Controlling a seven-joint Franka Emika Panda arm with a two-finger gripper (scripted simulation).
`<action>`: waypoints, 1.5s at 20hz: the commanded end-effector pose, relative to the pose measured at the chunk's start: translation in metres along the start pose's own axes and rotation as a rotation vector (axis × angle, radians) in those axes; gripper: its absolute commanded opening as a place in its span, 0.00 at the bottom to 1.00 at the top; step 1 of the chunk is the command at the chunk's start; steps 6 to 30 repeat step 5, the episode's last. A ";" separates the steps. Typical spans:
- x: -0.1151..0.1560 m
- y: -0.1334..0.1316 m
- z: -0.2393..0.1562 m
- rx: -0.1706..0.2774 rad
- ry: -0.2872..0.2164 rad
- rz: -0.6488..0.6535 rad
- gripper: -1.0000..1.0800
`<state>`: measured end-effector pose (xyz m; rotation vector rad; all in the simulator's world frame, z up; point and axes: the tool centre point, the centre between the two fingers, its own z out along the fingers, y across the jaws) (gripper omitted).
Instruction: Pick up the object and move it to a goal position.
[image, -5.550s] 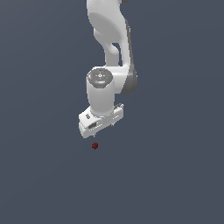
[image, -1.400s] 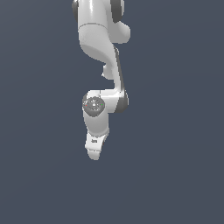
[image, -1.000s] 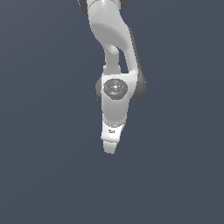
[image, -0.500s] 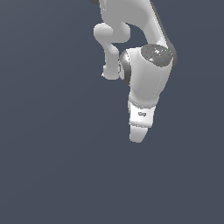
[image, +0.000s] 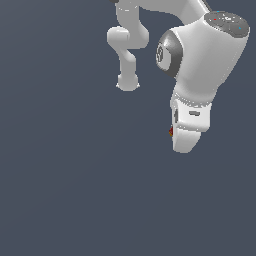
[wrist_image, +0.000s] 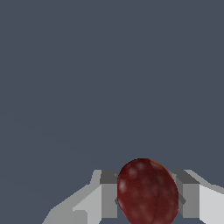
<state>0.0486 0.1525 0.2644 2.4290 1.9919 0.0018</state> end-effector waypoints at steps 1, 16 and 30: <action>0.005 -0.001 -0.006 0.001 -0.001 0.002 0.00; 0.007 0.000 -0.007 0.001 -0.001 0.002 0.00; 0.007 0.000 -0.007 0.001 -0.001 0.002 0.00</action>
